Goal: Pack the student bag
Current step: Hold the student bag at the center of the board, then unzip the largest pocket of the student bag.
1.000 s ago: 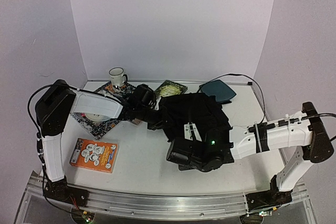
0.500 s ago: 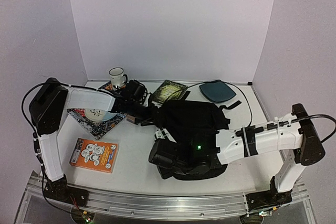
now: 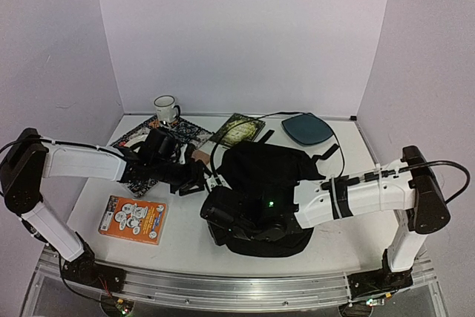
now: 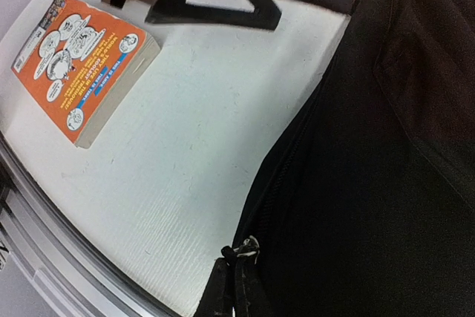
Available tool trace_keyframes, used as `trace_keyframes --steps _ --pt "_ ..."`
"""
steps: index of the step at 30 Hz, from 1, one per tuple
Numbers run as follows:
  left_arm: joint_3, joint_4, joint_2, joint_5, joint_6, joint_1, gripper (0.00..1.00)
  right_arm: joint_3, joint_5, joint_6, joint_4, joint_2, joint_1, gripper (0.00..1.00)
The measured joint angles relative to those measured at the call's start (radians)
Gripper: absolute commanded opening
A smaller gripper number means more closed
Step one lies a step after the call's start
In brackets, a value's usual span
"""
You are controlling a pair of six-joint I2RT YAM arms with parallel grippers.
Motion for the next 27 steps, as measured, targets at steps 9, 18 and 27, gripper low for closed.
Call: trace_keyframes --steps 9,18,27 --pt "-0.061 0.081 0.001 0.039 -0.092 -0.113 0.35 0.006 -0.012 -0.022 0.028 0.021 -0.002 0.00" --pt "-0.068 0.129 0.030 0.037 -0.117 -0.138 0.00 0.004 -0.011 -0.033 0.038 0.022 -0.004 0.00" --pt "-0.062 0.116 0.057 0.062 -0.038 -0.103 0.00 -0.093 -0.025 -0.031 0.063 -0.045 -0.007 0.00"
